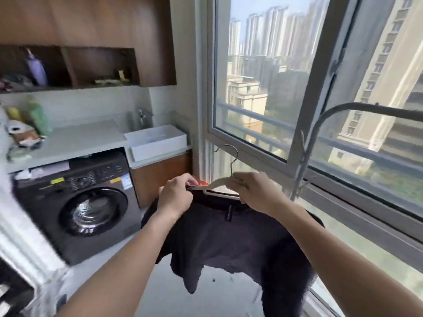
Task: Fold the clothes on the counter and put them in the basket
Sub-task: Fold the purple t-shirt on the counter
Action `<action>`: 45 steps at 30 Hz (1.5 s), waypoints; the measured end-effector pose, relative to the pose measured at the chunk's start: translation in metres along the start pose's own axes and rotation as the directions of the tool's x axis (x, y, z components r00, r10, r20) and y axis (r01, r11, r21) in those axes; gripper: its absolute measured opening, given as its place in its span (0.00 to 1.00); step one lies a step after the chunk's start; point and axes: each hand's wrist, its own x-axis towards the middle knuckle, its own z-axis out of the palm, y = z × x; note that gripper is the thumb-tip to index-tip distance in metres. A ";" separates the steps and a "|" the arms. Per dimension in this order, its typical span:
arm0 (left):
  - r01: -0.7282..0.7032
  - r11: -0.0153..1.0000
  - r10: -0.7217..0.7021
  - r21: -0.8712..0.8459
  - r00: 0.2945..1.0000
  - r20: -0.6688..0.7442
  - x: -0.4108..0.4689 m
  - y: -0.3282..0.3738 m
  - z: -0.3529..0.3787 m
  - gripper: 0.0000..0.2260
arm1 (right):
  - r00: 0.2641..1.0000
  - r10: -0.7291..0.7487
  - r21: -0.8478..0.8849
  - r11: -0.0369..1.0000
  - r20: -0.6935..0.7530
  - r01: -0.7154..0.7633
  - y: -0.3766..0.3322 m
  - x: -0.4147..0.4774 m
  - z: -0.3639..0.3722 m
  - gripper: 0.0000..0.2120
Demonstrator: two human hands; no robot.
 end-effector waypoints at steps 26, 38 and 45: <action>0.598 0.617 -0.578 -0.512 0.785 0.222 0.441 -0.322 -0.196 0.12 | 0.958 -0.286 0.183 0.943 0.013 0.279 -0.016 0.584 0.243 0.15; 0.504 0.538 -0.456 -0.675 0.848 0.271 0.679 -0.440 -0.213 0.21 | 0.970 0.115 0.840 0.529 -0.214 0.122 -0.105 0.852 0.311 0.15; 0.454 0.799 -0.306 -0.394 0.871 0.383 0.781 -0.468 -0.194 0.09 | 0.937 0.169 0.904 0.362 -0.305 0.229 -0.132 0.961 0.339 0.12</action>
